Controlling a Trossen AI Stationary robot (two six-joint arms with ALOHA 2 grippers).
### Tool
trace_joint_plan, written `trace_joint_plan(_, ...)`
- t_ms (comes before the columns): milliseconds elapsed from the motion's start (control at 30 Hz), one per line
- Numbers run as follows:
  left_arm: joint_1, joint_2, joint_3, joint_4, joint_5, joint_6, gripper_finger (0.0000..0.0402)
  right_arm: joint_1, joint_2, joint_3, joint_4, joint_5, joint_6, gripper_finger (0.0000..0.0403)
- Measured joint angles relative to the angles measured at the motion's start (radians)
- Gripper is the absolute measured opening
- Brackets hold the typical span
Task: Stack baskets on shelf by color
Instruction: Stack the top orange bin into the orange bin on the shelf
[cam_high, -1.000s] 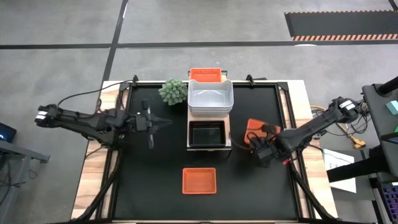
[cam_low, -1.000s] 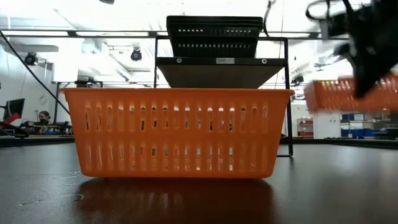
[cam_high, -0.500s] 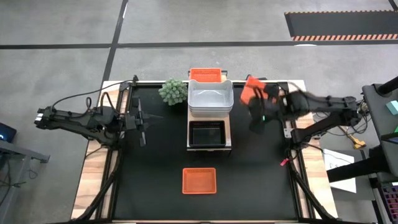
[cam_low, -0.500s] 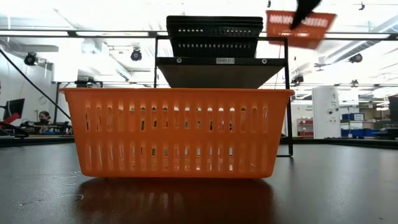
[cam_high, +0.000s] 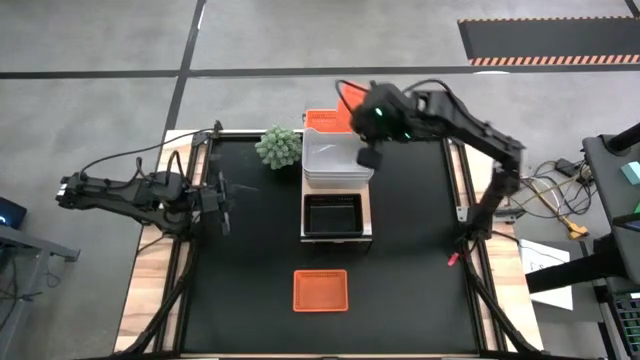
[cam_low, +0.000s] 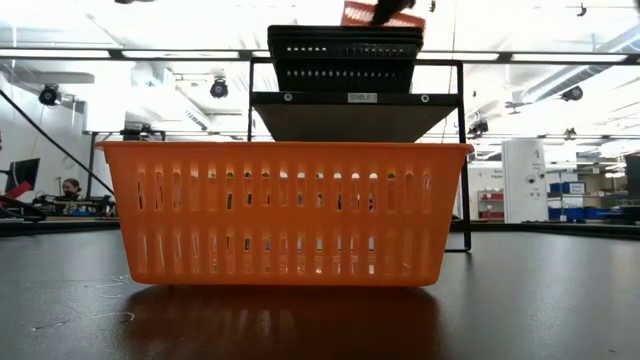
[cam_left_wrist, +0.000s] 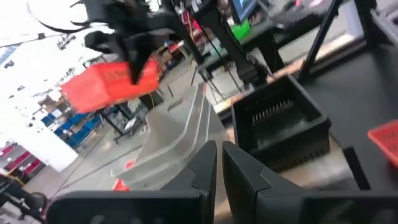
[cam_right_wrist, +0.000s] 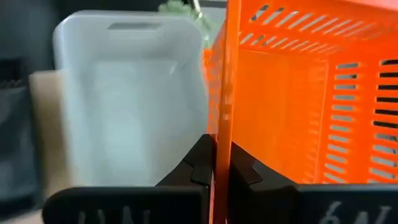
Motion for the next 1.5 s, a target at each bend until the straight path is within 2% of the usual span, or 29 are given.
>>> trace_joint_plan(133,0.000,-0.020,-0.001,-0.048,-0.025,0.003,0.0010,-0.084,0.136,0.146,0.004,-0.076,-0.079,0.0008)
trace_joint_plan(400,0.000,-0.102,-0.041,-0.061,-0.026,0.020,0.0010,-0.212,0.273,0.125,0.091,-0.258,-0.132,0.0008)
trace_joint_plan(700,0.000,-0.228,-0.078,-0.053,-0.025,0.029,0.0010,-0.230,0.359,0.126,0.115,-0.270,-0.202,0.0008)
trace_joint_plan(1033,0.000,-0.301,-0.107,-0.050,-0.024,0.020,0.0010,-0.229,0.372,0.126,0.140,-0.269,-0.229,0.0009)
trace_joint_plan(1233,0.000,-0.330,-0.113,-0.051,-0.023,0.022,0.0010,-0.228,0.371,0.126,0.140,-0.342,-0.277,0.0009)
trace_joint_plan(1500,0.000,-0.344,-0.113,-0.052,-0.022,0.022,0.0010,-0.228,0.371,0.126,0.136,-0.345,-0.276,0.0051)
